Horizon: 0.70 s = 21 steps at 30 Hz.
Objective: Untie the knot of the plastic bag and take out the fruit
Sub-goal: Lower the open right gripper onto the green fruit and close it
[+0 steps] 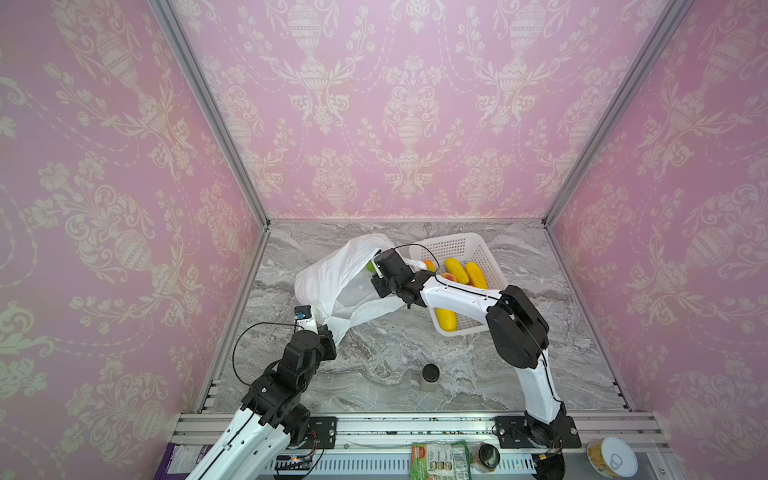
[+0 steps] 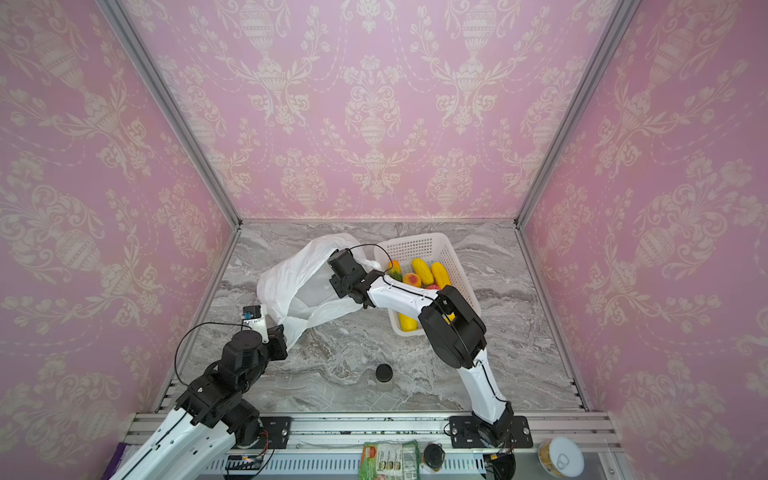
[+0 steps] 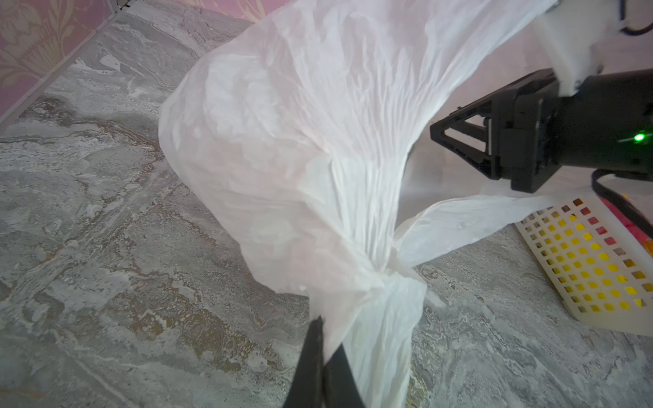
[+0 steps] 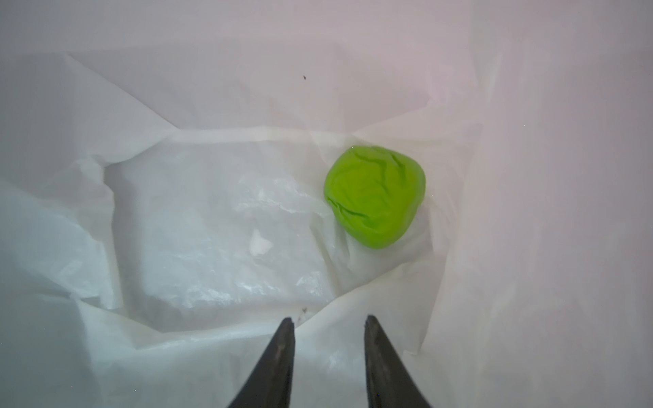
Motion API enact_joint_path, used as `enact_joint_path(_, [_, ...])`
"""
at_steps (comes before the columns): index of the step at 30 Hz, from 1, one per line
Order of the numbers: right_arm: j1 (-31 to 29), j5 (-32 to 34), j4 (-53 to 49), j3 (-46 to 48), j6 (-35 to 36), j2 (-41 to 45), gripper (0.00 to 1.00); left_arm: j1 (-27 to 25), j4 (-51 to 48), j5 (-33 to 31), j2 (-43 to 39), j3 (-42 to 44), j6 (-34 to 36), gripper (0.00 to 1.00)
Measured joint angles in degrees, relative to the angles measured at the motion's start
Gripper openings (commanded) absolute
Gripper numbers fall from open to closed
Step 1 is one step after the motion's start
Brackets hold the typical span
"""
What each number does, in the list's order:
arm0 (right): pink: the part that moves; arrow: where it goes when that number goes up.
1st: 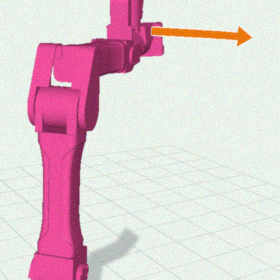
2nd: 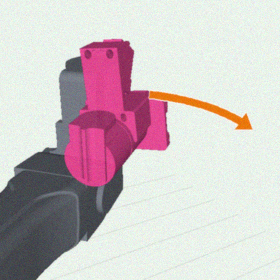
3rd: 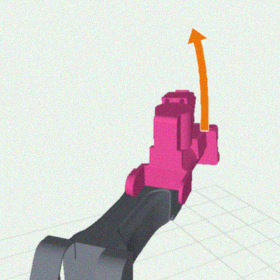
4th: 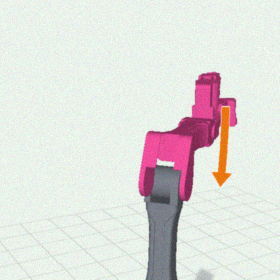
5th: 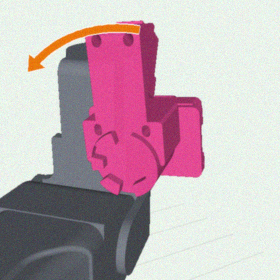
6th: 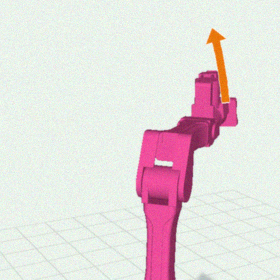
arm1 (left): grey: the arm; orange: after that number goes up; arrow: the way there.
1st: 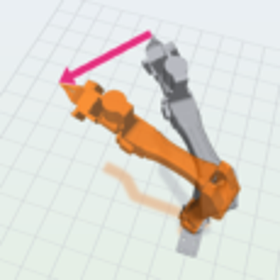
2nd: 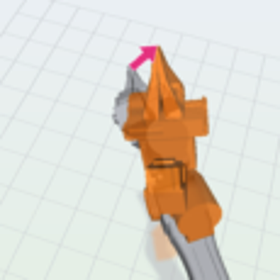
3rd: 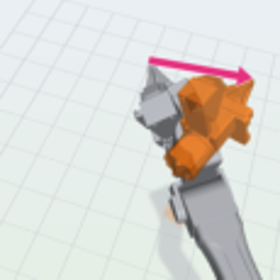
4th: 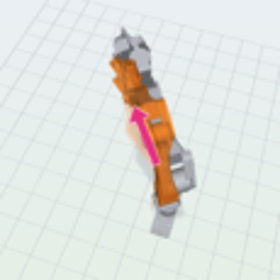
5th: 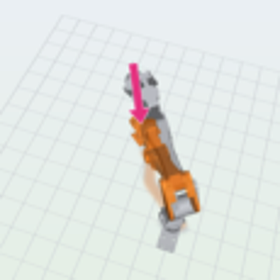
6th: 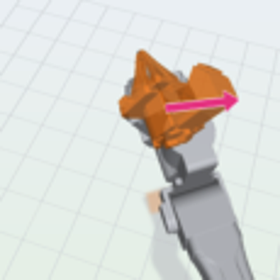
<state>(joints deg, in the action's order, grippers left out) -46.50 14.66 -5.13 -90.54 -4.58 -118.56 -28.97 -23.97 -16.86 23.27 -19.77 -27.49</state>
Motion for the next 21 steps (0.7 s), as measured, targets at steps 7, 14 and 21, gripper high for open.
enact_joint_path(7, [-0.1, 4.8, 0.6, -9.3, -2.1, -7.3, 0.84, 0.0, 0.2, 0.0, 0.0, 0.0, 0.0, 0.00])
enact_joint_path(14, [0.5, 11.7, -11.5, -31.5, -6.7, -24.7, 1.00, 0.0, 0.2, 0.0, 0.0, 0.0, 0.0, 0.00])
enact_joint_path(21, [2.5, 9.6, -24.4, -51.1, -10.1, -35.3, 1.00, 0.0, 0.2, 0.0, -0.1, 0.0, 0.0, 0.00])
